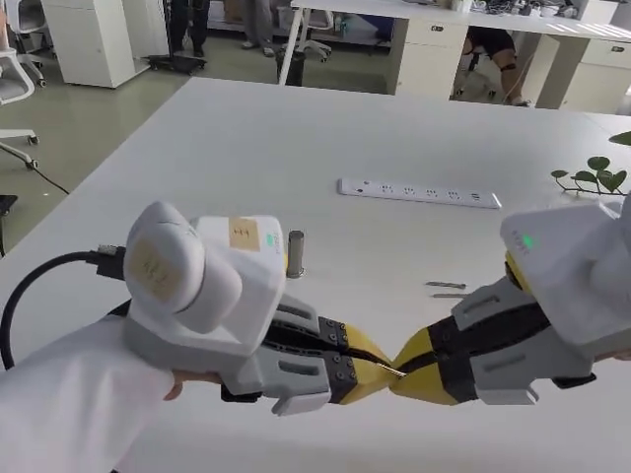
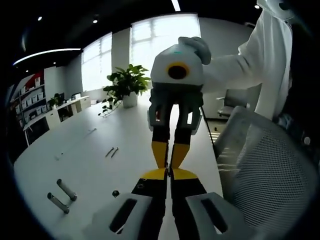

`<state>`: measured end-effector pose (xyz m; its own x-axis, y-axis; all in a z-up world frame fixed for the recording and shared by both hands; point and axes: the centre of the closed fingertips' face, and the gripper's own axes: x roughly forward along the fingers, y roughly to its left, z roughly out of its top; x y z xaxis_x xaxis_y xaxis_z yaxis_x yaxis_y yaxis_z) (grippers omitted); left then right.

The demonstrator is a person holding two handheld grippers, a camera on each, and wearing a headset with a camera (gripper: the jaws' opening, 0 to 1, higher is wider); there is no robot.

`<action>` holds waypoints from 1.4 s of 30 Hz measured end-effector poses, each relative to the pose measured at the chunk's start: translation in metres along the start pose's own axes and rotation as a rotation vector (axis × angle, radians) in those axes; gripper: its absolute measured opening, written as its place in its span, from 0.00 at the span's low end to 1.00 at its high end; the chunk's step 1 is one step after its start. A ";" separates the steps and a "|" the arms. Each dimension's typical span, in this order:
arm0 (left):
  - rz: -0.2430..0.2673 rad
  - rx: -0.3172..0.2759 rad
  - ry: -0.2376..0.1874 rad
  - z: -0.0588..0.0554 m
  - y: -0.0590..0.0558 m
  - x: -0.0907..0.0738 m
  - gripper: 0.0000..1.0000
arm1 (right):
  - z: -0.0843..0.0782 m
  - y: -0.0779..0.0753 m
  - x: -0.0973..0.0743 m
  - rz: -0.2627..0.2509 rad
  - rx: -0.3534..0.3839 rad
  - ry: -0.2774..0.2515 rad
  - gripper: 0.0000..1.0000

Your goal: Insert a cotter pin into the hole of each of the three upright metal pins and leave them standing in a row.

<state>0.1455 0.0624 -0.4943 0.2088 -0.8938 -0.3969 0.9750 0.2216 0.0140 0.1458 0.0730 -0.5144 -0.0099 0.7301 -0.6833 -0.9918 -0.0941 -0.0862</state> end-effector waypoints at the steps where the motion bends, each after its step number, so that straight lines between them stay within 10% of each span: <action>1: 0.002 0.006 0.002 0.000 0.001 0.000 0.00 | 0.000 0.001 0.000 0.001 0.007 0.001 0.00; 21: 0.061 -0.015 -0.040 -0.002 0.020 -0.003 0.05 | 0.001 -0.014 0.004 -0.037 -0.034 0.014 0.00; 36: 0.239 -0.070 -0.007 -0.028 0.067 -0.009 0.26 | -0.036 -0.051 0.015 -0.094 0.007 0.106 0.00; 42: 0.298 -0.144 0.023 -0.055 0.081 -0.005 0.31 | -0.040 -0.061 0.021 -0.088 0.061 0.114 0.00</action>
<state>0.2198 0.1062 -0.5422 0.4797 -0.7727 -0.4158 0.8503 0.5263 0.0032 0.2109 0.0665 -0.5528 0.0889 0.6515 -0.7534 -0.9941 0.0113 -0.1076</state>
